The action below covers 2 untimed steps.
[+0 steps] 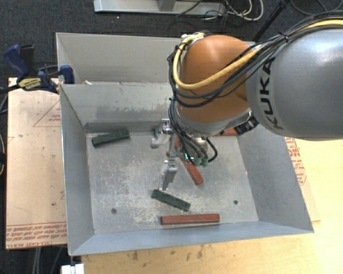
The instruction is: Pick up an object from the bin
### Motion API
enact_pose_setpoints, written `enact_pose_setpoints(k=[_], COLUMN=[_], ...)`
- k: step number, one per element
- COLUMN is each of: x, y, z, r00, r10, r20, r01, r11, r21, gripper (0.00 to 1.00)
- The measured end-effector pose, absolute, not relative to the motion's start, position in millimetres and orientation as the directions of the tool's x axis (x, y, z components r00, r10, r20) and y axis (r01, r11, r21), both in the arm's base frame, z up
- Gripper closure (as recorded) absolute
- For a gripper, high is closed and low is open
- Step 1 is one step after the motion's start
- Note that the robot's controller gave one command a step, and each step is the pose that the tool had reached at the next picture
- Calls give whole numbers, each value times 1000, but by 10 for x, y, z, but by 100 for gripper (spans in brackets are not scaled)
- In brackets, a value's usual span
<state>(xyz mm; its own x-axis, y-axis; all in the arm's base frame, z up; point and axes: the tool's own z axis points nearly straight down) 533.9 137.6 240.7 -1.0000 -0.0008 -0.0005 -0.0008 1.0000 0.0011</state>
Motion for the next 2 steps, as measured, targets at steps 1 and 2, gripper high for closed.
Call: enact_pose_setpoints(k=[1, 2], x=[5286, 5343], y=[1245, 1068], z=[2085, 1421], r00=[-998, -999], r10=[-65, -43], r20=[-7, -5], r01=[-65, -43], r11=[998, 999], r21=[2, 2], gripper=[0, 0])
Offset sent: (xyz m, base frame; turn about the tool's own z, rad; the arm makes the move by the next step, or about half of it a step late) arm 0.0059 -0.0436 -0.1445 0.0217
